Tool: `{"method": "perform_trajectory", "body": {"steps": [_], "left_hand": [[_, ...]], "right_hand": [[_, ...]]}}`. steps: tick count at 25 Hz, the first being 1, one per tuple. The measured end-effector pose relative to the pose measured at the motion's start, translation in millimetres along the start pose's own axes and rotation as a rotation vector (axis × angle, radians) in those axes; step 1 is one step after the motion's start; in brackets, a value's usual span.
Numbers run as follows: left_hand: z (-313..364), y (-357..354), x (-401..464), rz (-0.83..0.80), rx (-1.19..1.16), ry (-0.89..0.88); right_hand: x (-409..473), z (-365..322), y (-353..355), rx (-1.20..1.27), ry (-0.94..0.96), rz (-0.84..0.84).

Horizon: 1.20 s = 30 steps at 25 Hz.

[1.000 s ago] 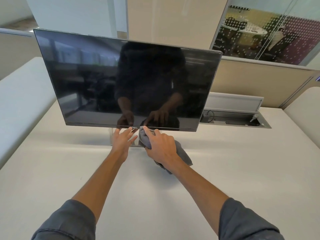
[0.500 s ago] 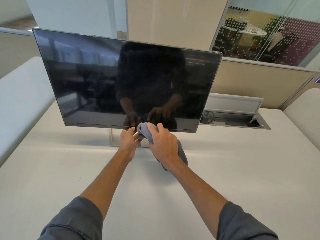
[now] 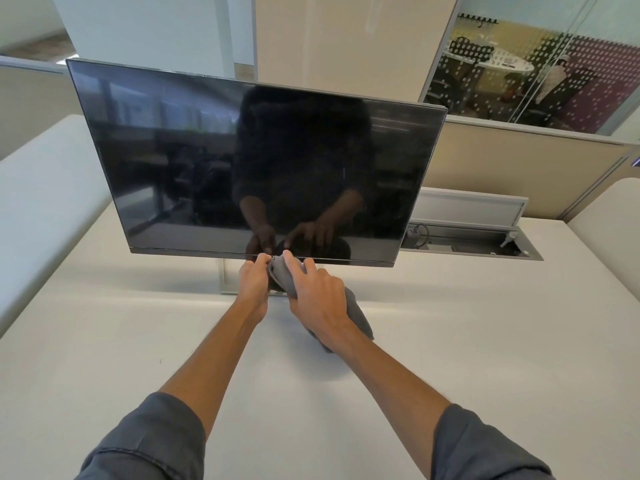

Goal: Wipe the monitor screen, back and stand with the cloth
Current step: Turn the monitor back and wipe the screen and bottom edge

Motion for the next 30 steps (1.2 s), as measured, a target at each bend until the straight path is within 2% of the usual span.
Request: {"method": "perform_trajectory", "body": {"steps": [3, 5, 7, 11, 17, 20, 24, 25, 30], "left_hand": [[2.2, -2.4, -1.0, -0.051, -0.04, -0.016], [2.9, -2.7, -2.0, -0.054, -0.046, -0.027], [2.2, -1.0, -3.0, -0.027, -0.007, -0.039], [-1.2, 0.3, 1.9, -0.022, 0.035, -0.031], [-0.6, 0.3, 1.8, 0.019, 0.069, -0.04], [0.4, 1.3, 1.2, 0.027, 0.056, -0.046], [0.4, 0.7, 2.7, -0.008, 0.051, -0.058], [-0.4, 1.1, 2.7, -0.009, 0.051, -0.056], [-1.8, 1.3, 3.1, -0.004, 0.06, -0.044]], "right_hand": [[-2.6, 7.9, 33.3, 0.079, -0.057, 0.347], [-4.6, 10.3, 32.9, 0.087, -0.045, 0.468], [-4.7, 7.1, 16.2, 0.03, 0.001, 0.397], [-4.1, 4.4, -17.2, -0.013, 0.011, 0.048], [-4.6, -0.6, -14.8, -0.006, -0.037, -0.04], [-0.6, -3.9, -0.9, 0.005, -0.026, 0.0], [0.0, 2.3, 22.8, 0.071, -0.055, 0.337], [-1.1, 1.4, 20.6, 0.063, -0.04, 0.37], [-1.9, -0.5, -4.9, -0.003, 0.017, 0.246]]}}
Point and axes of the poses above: each hand's wrist, its own x-axis towards the middle knuckle, its own y-axis out of the back of the hand, z = x × y, the point moved 7 cm from there along x, towards the middle knuckle, and after that the axes turned 6 degrees about z, right-handed, at the moved point
